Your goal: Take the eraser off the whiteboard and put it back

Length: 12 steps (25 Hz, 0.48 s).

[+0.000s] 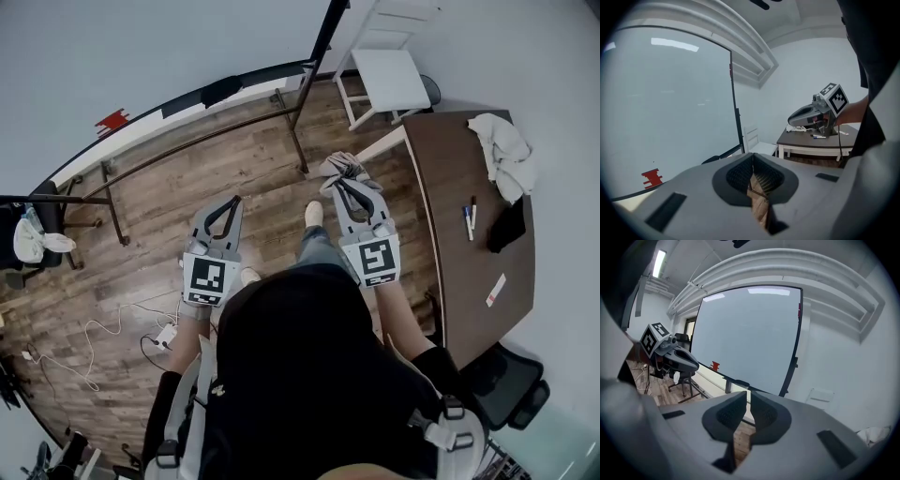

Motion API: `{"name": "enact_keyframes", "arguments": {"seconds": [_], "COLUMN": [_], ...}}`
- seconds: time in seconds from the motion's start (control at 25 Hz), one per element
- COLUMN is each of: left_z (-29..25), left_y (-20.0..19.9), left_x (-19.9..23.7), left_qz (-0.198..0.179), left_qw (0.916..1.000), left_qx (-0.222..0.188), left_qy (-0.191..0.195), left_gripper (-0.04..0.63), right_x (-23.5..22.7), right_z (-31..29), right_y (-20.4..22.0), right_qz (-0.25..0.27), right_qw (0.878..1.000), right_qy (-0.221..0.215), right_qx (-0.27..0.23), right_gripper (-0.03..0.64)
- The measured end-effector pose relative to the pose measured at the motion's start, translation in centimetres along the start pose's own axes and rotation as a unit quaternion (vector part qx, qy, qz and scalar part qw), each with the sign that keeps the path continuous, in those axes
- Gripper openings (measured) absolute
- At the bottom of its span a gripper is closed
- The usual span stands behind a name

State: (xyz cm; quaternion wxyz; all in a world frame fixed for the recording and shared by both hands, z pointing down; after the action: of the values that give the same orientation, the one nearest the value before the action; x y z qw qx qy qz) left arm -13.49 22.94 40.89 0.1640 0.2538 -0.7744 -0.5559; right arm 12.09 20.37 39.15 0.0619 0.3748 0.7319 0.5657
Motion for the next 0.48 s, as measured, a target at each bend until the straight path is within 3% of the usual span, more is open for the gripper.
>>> {"name": "enact_keyframes", "arguments": {"seconds": [0.48], "left_z": [-14.2], "left_y": [-6.1], "left_x": [-1.0], "left_qz": [0.005], "left_qw": [0.9962], "left_qx": [0.035], "left_qy": [-0.079], "left_gripper": [0.009], "right_x": [-15.4], "right_z": [-7.7], "right_y": [4.0], "right_qz": [0.001], "right_qw": [0.995], "right_qy": [-0.101], "right_qx": [-0.005], "right_gripper": [0.035]}}
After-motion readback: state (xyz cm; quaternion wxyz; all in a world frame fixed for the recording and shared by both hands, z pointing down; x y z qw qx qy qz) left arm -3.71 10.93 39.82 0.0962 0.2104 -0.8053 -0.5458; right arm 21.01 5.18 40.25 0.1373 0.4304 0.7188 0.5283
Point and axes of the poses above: the fingertips, and each gripper's own axes: z backward along the fingers, x to its left, y out of its underside, the point moved 8 cm from there along z, backward along the fingers, and after that the axes turned 7 degrees about z, right-handed, at the moved point
